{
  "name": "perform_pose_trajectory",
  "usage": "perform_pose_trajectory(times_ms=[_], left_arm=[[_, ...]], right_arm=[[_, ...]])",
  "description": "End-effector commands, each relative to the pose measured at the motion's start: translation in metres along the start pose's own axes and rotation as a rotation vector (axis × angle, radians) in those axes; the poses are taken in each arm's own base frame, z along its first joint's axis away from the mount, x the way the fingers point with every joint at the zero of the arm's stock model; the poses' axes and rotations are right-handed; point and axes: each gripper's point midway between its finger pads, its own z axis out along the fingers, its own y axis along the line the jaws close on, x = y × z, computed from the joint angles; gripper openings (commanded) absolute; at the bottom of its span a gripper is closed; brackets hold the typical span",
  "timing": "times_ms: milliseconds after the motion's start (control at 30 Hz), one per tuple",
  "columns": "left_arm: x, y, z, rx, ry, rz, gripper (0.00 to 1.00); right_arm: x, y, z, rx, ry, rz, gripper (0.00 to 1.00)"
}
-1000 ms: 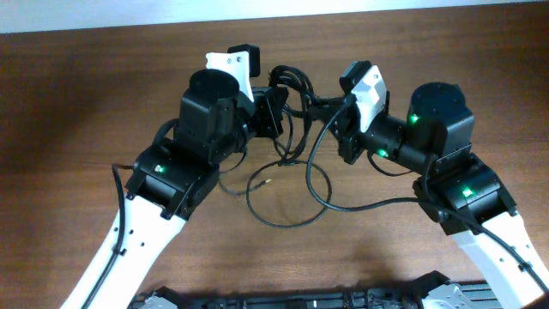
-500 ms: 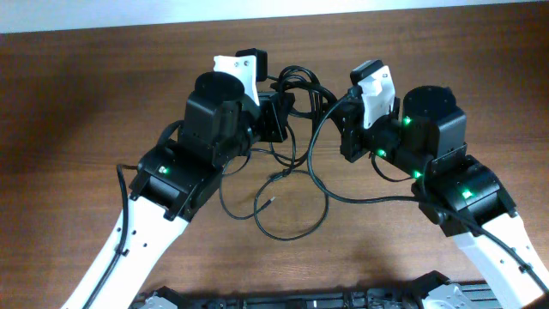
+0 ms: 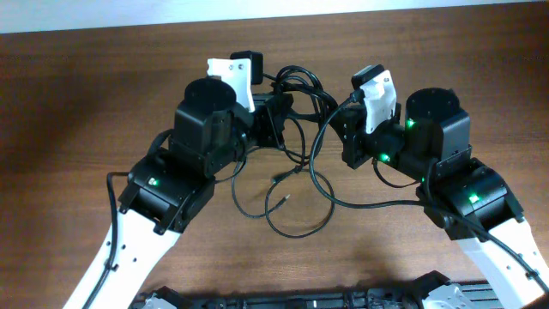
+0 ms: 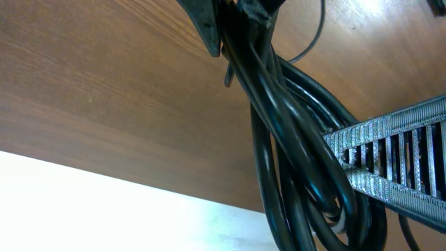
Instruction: Untangle cables
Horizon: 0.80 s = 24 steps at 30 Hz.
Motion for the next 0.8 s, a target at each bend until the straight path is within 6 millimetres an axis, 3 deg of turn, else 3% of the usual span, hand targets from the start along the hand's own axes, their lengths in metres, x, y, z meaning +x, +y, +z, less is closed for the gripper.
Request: perform_pose_trajectory(times_ms=[0,467,633,667,700,733,767], left_arm=[[-0.033,-0.017,-0.038,0.037,-0.147,0.032,0.00],[-0.050,-0.020,-0.062,0.014,-0.245,0.071,0.00],[-0.050,-0.018,-0.062,0.006,-0.244,0.091,0.00],[-0.051,-0.016,-0.062,-0.010,-0.249,0.102,0.00],[-0.051,-0.010,-0.063,-0.040,-0.257,0.097,0.00],[-0.053,-0.002,-0.063,-0.083,-0.267,0.091,0.00],[-0.053,0.005,-0.064,-0.121,-0.275,0.087,0.00]], right_arm=[[0.017,-0.022,0.003,0.097,0.057,0.018,0.04],[0.025,-0.021,0.003,0.094,0.089,0.027,0.04],[0.023,-0.021,0.003,0.093,0.082,0.025,0.04],[0.021,-0.021,0.003,0.093,0.077,0.024,0.06],[0.019,-0.021,0.003,0.092,0.069,0.021,0.18],[0.017,-0.021,0.003,0.091,0.057,0.018,0.38],[0.014,-0.020,0.002,0.089,0.047,0.015,0.47]])
